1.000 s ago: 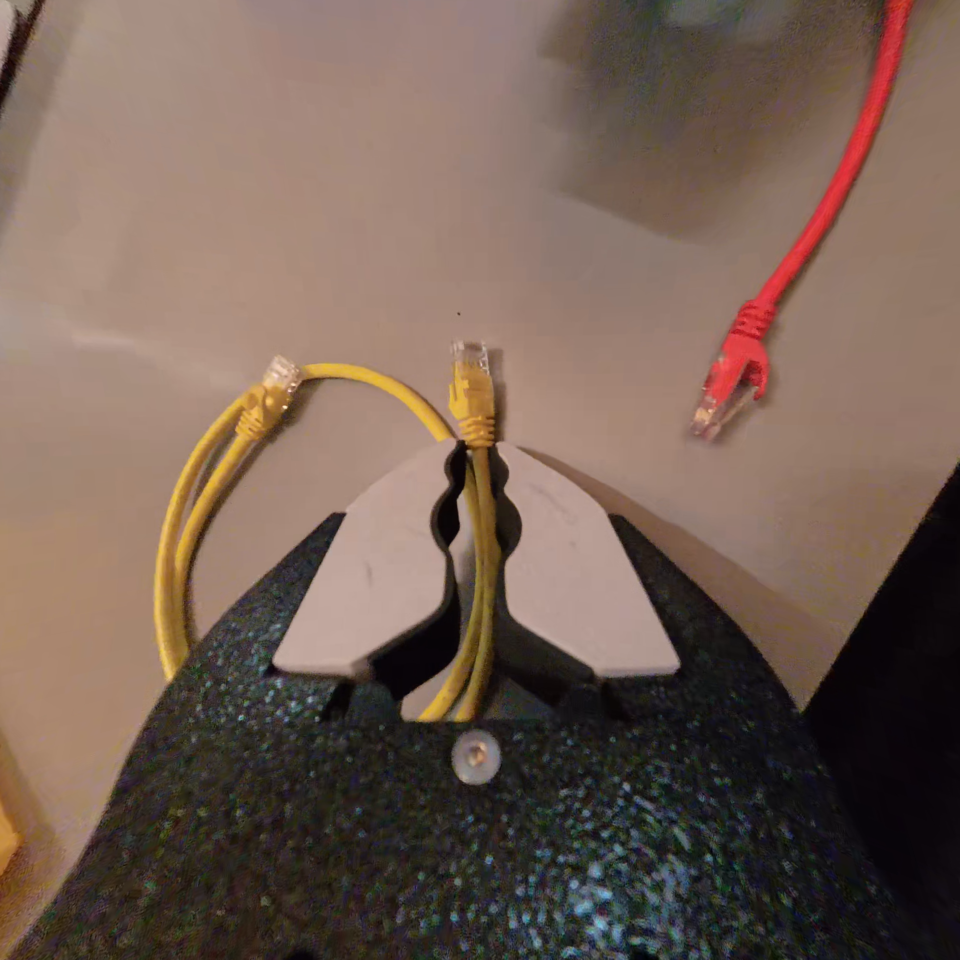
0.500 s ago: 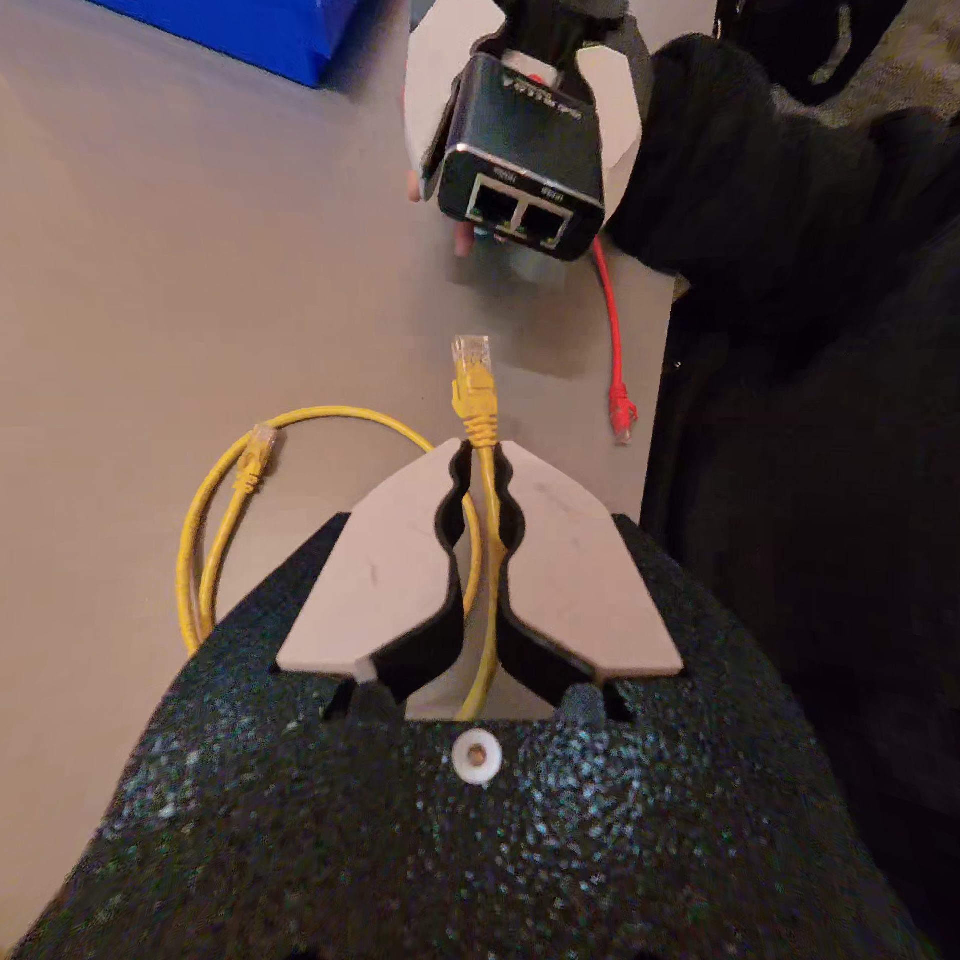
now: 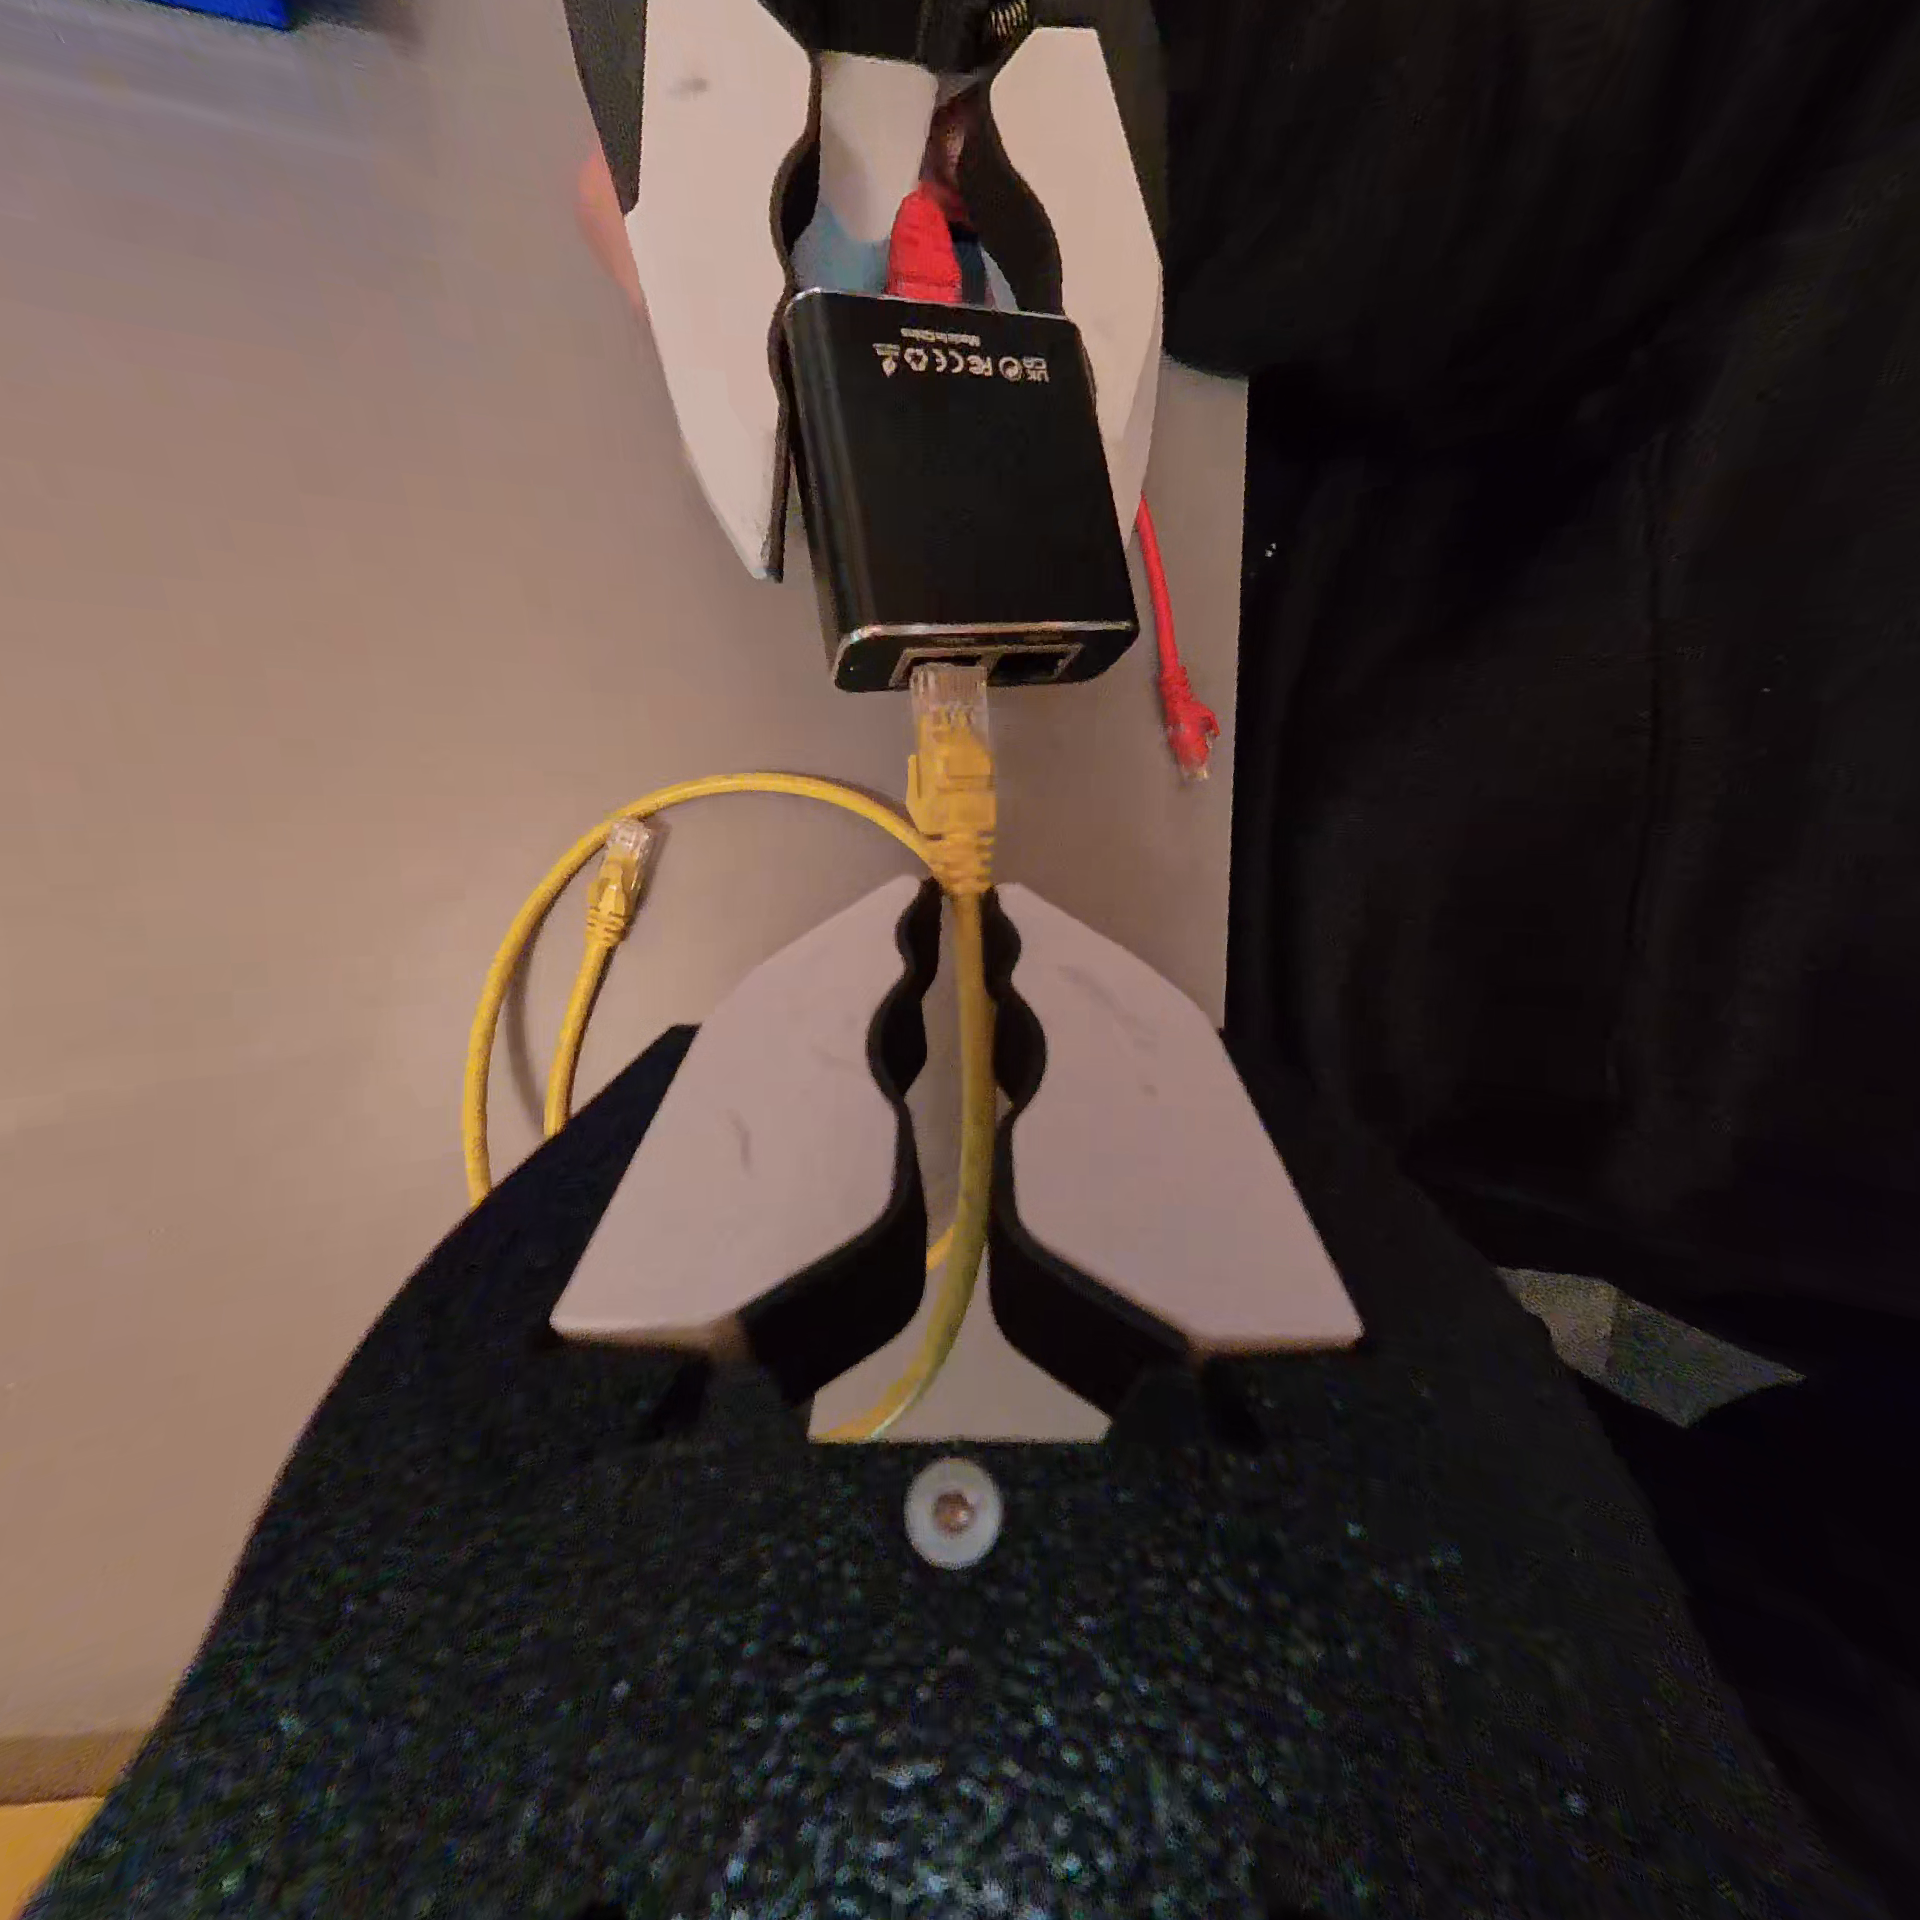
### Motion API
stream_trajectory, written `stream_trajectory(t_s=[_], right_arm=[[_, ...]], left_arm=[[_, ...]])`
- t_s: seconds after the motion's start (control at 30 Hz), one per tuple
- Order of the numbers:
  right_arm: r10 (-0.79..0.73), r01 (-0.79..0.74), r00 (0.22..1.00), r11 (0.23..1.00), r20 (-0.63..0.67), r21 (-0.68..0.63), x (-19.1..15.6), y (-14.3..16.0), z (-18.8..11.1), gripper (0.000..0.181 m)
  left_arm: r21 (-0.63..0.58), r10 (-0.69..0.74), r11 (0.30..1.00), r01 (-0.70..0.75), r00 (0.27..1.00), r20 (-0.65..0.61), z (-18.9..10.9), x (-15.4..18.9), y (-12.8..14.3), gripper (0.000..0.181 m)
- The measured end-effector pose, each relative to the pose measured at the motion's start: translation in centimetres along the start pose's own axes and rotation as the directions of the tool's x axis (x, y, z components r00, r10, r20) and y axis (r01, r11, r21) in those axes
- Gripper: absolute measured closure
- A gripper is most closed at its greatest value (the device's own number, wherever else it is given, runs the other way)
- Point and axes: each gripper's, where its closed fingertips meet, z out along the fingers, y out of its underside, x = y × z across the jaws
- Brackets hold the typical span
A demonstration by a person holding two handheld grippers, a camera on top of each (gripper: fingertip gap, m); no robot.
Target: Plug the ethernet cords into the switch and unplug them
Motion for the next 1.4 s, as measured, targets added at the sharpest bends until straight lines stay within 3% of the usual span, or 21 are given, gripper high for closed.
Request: stream_trajectory(t_s=[0.03,0.37,0.5,0.77,0.97,1.03,1.27,1.4], right_arm=[[0.000,0.000,1.000,1.000,-0.002,0.000,0.0,0.0,0.0,0.120],[-0.086,0.083,0.996,0.990,-0.019,-0.111,0.1,1.4,1.1,0.120],[-0.071,0.064,0.996,0.988,-0.049,-0.142,0.8,1.8,1.0,0.120],[-0.047,0.046,0.989,0.999,-0.142,-0.011,2.1,-0.1,-0.5,0.120],[-0.052,0.058,0.984,0.998,-0.173,0.025,2.4,-0.7,-1.1,0.120],[-0.053,0.056,0.985,0.998,-0.163,0.017,2.3,-0.5,-0.8,0.120],[-0.034,0.039,0.992,0.999,-0.124,0.034,1.7,-0.6,-0.3,0.120],[-0.025,0.030,0.992,0.999,-0.123,0.042,1.7,-0.7,-0.5,0.120]], left_arm=[[-0.012,0.003,1.000,-0.003,1.000,-0.002,0.1,-0.1,0.0,0.174],[-0.113,-0.137,0.986,0.122,0.980,-0.146,0.1,0.2,1.4,0.174],[-0.141,-0.098,0.986,0.085,0.991,-0.086,0.5,-0.8,1.6,0.175],[0.188,0.019,0.981,-0.042,0.992,0.126,-0.9,-2.3,-1.6,0.173],[0.246,0.039,0.958,-0.147,0.917,0.397,-1.1,-2.9,-1.5,0.145],[0.281,0.031,0.942,-0.184,0.879,0.476,-1.1,-3.2,-1.8,0.146],[0.486,-0.039,0.859,-0.160,0.927,0.373,0.1,-2.1,-3.1,0.166],[0.549,-0.025,0.808,-0.216,0.917,0.399,0.0,-1.9,-3.6,0.169]])
